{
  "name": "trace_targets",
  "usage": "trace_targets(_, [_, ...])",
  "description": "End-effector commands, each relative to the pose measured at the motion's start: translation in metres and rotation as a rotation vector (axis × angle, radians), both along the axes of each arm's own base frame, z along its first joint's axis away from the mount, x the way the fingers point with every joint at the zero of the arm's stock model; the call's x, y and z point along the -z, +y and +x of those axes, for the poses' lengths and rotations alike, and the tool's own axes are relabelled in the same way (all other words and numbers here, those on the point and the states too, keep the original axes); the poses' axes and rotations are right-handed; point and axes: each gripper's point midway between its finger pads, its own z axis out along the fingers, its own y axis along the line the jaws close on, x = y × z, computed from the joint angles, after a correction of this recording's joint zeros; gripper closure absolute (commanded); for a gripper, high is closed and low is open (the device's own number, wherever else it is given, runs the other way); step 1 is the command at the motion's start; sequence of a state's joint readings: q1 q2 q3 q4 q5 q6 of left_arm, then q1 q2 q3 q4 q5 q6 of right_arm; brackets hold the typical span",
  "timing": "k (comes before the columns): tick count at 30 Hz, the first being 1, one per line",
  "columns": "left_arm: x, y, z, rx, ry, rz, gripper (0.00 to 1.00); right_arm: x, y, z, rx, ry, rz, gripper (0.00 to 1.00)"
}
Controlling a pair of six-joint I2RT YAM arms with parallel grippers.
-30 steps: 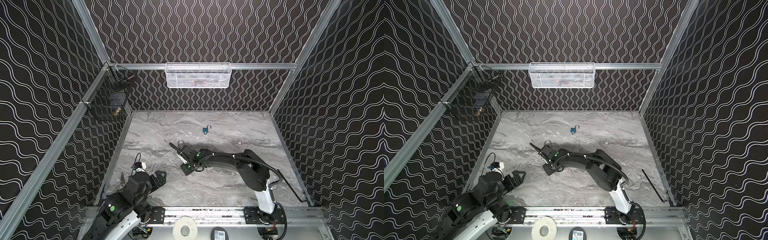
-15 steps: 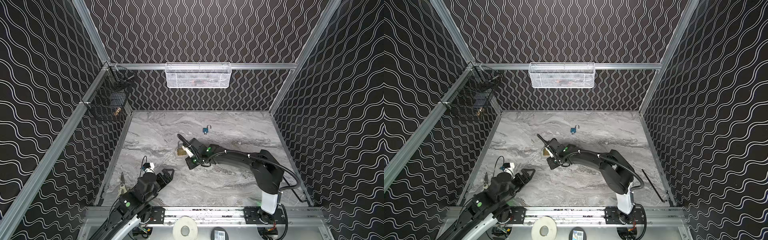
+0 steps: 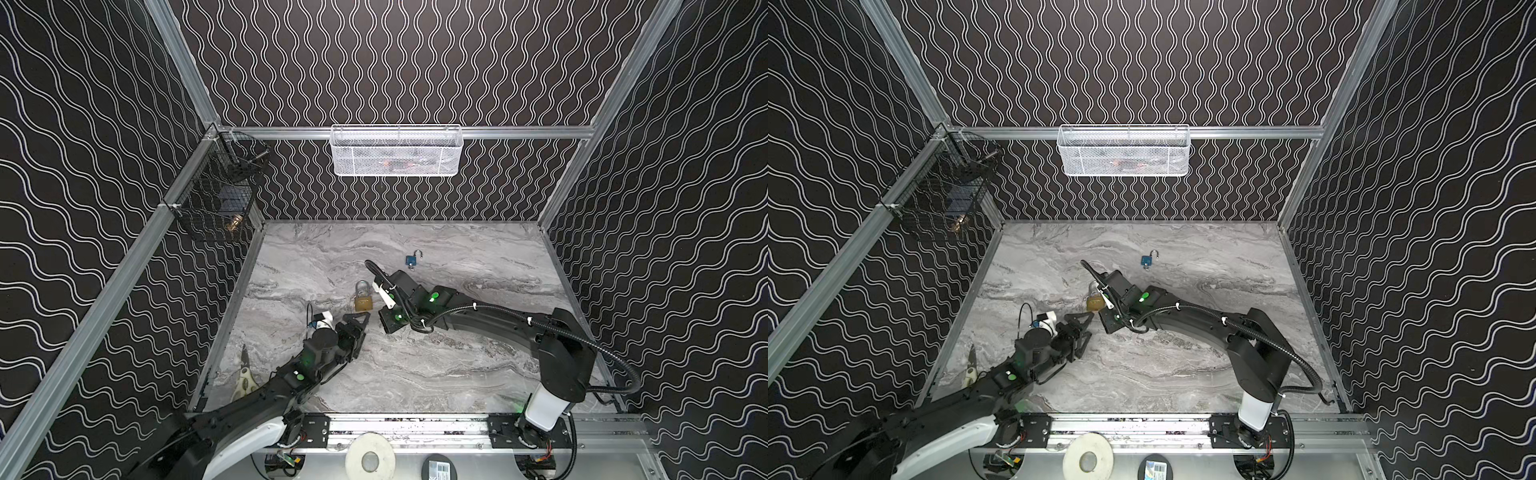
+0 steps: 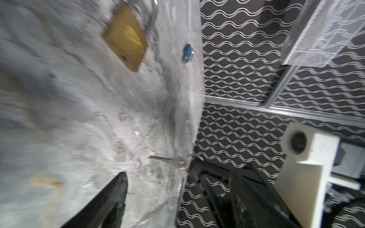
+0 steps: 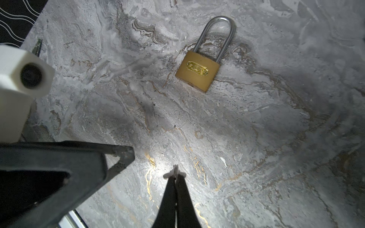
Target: Unlock with the key
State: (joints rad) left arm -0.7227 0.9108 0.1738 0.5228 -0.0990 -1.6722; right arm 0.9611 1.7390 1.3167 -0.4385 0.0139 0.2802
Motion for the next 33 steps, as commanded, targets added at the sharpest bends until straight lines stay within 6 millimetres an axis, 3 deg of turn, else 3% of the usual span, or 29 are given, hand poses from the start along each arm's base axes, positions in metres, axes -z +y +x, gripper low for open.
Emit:
trace_targets(1, [-0.035, -0.010, 0.009, -0.054, -0.045, -0.200, 0.20, -0.008, -0.006, 0.003, 0.034, -0.024, 0.004, 1.00])
trace_targets(7, [-0.040, -0.027, 0.005, -0.030, -0.007, -0.253, 0.21, -0.017, -0.009, 0.007, 0.051, -0.055, 0.007, 1.00])
trace_targets(20, [-0.044, -0.034, 0.011, -0.059, -0.004, -0.304, 0.19, -0.038, -0.007, 0.006, 0.061, -0.077, 0.080, 1.00])
trace_targets(27, [-0.048, -0.052, 0.015, -0.020, -0.012, -0.339, 0.19, -0.042, -0.003, 0.005, 0.059, -0.081, 0.099, 1.00])
trace_targets(33, [-0.047, -0.043, 0.021, -0.075, -0.043, -0.358, 0.20, -0.044, 0.000, 0.000, 0.046, -0.073, 0.116, 1.00])
